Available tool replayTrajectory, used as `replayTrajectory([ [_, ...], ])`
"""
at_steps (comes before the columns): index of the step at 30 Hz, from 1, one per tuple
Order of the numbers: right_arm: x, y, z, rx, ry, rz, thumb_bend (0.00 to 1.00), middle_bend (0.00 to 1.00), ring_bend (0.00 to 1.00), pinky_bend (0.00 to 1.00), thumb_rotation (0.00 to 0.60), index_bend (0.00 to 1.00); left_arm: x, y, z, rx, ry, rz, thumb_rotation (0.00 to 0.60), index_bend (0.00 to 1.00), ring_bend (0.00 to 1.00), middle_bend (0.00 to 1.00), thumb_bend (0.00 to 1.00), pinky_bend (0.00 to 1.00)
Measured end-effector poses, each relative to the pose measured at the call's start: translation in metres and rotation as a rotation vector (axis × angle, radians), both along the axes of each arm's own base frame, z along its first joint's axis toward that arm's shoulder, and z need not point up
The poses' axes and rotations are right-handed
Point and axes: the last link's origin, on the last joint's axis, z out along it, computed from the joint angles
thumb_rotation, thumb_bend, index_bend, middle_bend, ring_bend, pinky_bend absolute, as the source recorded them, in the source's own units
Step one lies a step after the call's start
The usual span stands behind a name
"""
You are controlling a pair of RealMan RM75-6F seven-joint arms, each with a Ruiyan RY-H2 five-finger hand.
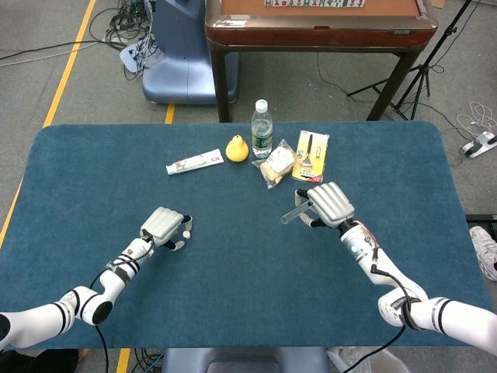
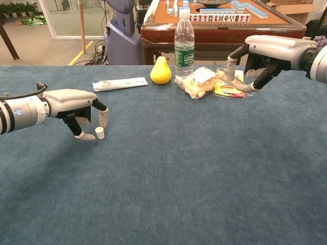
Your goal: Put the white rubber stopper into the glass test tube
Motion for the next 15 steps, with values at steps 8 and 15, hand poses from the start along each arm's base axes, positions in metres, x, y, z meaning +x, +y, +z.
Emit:
replayTrajectory([
  [8, -0.0002, -0.0002, -0.0005, 0.001, 0.003, -0.005, 0.45, 1.00, 1.00, 1.00, 0.600, 0.89, -0.0001, 0.0034, -0.0018, 0.000, -0.018, 0.007, 0.600, 0.49, 1.00, 1.00, 0.21, 1.00],
  [15, -0.0013, -0.0008, -0.0005, 0.001, 0.004, -0.009, 0.45, 1.00, 1.00, 1.00, 0.600, 0.89, 0.0001, 0.0048, -0.0035, -0.009, -0.021, 0.016, 0.600, 0.50, 1.00, 1.00, 0.21, 1.00],
])
